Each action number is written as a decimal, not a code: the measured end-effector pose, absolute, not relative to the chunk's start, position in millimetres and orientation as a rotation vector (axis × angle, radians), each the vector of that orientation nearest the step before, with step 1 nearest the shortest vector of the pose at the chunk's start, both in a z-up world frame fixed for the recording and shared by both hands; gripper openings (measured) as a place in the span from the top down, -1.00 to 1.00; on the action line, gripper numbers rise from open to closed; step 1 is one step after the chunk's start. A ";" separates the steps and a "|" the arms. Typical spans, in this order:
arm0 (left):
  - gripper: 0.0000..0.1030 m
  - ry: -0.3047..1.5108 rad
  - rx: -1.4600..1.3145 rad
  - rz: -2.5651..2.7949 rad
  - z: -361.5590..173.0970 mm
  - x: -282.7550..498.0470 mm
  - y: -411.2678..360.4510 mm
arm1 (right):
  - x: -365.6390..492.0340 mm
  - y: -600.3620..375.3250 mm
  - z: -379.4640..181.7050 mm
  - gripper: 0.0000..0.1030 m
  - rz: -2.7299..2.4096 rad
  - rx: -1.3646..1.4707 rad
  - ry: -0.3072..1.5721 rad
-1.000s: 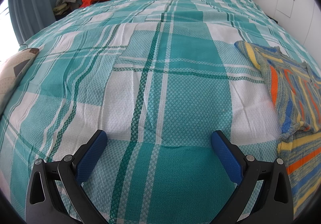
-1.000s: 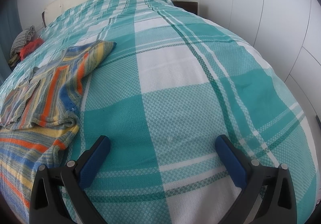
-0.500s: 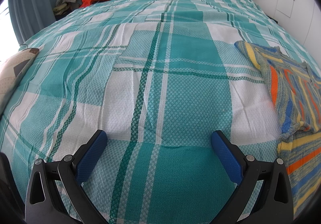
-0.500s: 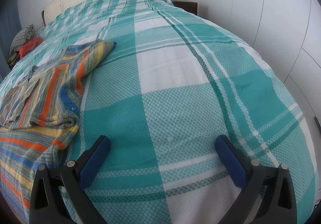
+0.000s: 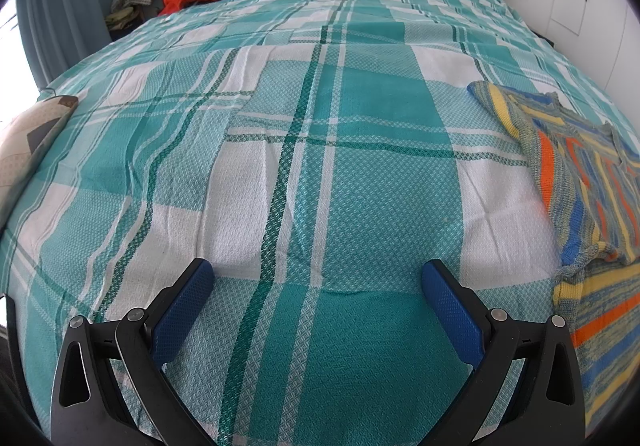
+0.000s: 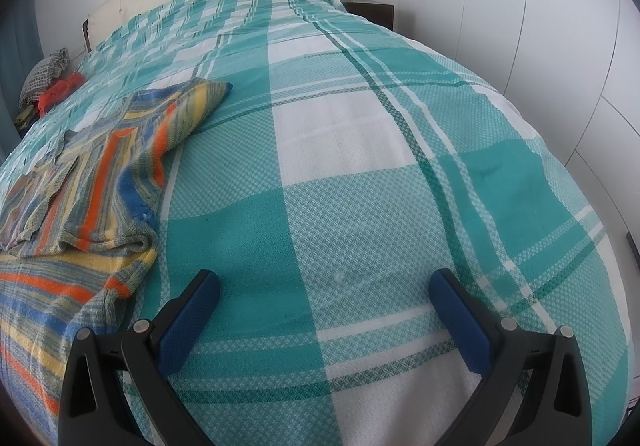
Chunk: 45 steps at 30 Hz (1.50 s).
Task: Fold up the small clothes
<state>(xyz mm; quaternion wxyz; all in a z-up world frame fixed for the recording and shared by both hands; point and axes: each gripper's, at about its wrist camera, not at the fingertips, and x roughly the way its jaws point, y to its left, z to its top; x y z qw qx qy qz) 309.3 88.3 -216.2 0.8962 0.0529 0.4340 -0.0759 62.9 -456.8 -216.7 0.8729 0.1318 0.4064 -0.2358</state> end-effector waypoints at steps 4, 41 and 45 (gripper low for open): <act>-0.99 0.899 0.110 -0.157 -216.2 309.4 88.2 | 63.0 -456.8 -216.6 -1.00 -0.493 0.275 0.849; -0.99 0.898 0.109 -0.157 -216.4 309.5 88.3 | 69.3 -448.9 -213.8 -1.00 -0.525 0.216 0.876; -0.99 0.899 0.110 -0.158 -216.5 309.6 88.3 | 69.1 -448.5 -213.4 -1.00 -0.525 0.215 0.876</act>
